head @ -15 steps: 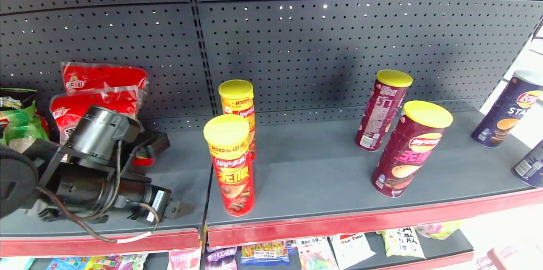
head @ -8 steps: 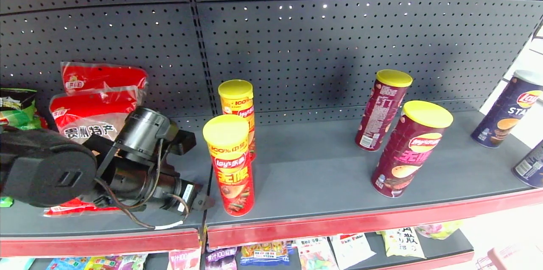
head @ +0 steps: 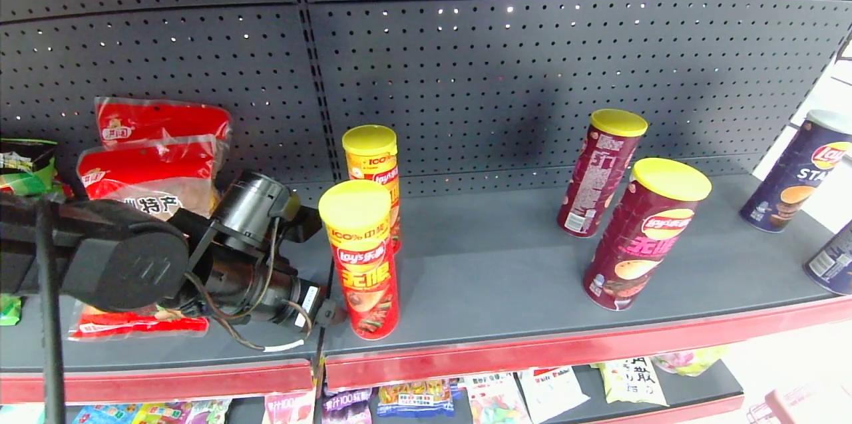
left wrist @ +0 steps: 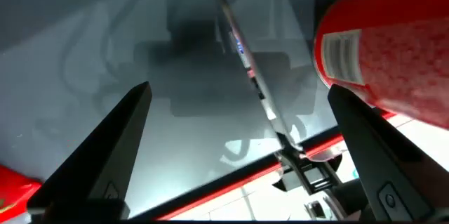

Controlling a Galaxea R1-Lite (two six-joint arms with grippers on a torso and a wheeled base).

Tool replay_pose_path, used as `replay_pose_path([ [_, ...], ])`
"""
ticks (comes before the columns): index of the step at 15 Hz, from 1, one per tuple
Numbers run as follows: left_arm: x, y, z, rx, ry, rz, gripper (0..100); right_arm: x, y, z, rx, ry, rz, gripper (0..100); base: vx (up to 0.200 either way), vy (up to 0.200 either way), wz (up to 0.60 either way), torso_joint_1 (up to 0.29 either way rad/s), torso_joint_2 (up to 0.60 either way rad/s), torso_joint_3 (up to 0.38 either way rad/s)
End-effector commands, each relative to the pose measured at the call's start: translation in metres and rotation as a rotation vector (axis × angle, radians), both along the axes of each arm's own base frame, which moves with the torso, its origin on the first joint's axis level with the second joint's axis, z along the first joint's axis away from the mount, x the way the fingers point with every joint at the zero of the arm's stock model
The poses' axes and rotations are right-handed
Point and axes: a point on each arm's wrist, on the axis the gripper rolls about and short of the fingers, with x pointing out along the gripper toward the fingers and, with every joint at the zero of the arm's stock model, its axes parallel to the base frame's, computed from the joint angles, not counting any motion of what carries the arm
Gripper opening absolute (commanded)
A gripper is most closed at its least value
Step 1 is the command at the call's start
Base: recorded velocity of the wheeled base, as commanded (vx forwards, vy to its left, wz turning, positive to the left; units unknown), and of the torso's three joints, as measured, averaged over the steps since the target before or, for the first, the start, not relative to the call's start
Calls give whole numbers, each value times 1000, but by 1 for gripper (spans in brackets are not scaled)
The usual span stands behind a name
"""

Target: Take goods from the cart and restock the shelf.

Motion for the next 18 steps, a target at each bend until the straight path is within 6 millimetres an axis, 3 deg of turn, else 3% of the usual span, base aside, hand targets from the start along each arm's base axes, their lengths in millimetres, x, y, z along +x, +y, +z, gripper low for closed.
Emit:
replay_pose_path([
  [1,2,0,0,3,-3,4,100,0,0,0,0,0,0,100,0,0,0,0,0,0],
  [18,18,-6,-2,14,-59,30,100,0,0,0,0,0,1,100,0,0,0,0,0,0],
])
